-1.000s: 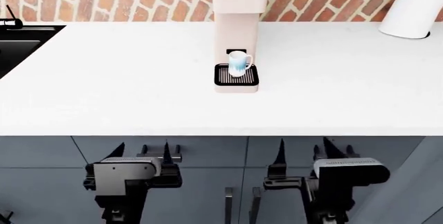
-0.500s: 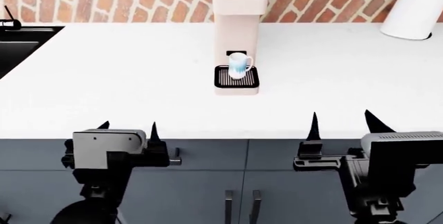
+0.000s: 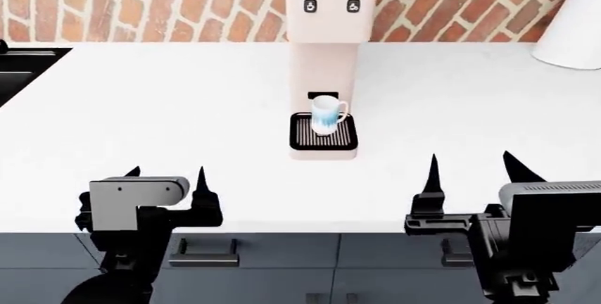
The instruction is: Press the button on the coffee machine to serve coffee.
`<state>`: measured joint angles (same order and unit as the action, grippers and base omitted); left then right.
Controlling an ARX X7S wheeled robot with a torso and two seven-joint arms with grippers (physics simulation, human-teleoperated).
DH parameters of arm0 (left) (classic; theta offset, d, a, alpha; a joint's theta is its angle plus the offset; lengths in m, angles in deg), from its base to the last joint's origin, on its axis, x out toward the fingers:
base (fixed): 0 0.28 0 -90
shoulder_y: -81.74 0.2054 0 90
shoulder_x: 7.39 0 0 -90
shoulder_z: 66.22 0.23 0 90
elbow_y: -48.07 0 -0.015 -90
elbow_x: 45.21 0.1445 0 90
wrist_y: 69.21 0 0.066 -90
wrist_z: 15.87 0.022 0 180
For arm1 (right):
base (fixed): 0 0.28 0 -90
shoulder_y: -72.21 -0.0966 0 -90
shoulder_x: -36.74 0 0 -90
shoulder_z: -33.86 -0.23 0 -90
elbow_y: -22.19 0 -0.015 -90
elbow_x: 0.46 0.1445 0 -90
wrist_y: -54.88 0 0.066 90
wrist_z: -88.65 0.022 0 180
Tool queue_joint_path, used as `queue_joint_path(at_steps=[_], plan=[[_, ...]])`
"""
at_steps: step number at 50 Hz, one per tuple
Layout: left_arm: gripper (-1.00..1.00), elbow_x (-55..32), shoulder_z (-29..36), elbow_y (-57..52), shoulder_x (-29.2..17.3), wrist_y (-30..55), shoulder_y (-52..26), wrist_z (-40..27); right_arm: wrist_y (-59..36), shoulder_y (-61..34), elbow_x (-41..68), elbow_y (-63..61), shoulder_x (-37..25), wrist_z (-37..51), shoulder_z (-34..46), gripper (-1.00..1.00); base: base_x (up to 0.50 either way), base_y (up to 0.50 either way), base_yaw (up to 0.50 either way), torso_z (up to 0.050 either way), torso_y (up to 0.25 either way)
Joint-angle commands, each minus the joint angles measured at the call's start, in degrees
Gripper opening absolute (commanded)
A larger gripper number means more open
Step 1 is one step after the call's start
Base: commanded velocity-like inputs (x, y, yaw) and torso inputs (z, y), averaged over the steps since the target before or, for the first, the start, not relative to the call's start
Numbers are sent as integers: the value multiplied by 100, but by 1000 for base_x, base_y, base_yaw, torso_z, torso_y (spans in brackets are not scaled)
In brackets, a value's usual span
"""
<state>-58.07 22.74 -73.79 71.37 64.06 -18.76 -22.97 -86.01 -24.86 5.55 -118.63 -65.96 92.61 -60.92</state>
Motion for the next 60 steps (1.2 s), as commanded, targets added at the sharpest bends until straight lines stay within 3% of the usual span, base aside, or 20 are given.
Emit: queue_joint_path(at_steps=[1, 26, 48, 58, 60], plan=[[100, 33, -53, 54, -12, -60, 37, -18, 60, 46, 2, 57, 6, -6, -35, 100, 305, 0, 0, 0, 0], [100, -31, 2, 77, -35, -117, 75, -109, 10, 66, 60, -16, -73, 61, -18, 100, 294, 0, 0, 0, 1], [100, -98, 31, 107, -83, -164, 93, -158, -24, 26, 135, 14, -120, 99, 5, 100, 40, 0, 0, 0, 0], [100, -123, 28, 162, -125, -215, 129, -152, -716, -110, 222, -858, -226, 170, 117, 100, 0, 0, 0, 0, 0], [100, -126, 34, 151, -128, -205, 125, -164, -771, -223, 668, -916, -523, 595, 215, 100, 0, 0, 0, 0, 0]])
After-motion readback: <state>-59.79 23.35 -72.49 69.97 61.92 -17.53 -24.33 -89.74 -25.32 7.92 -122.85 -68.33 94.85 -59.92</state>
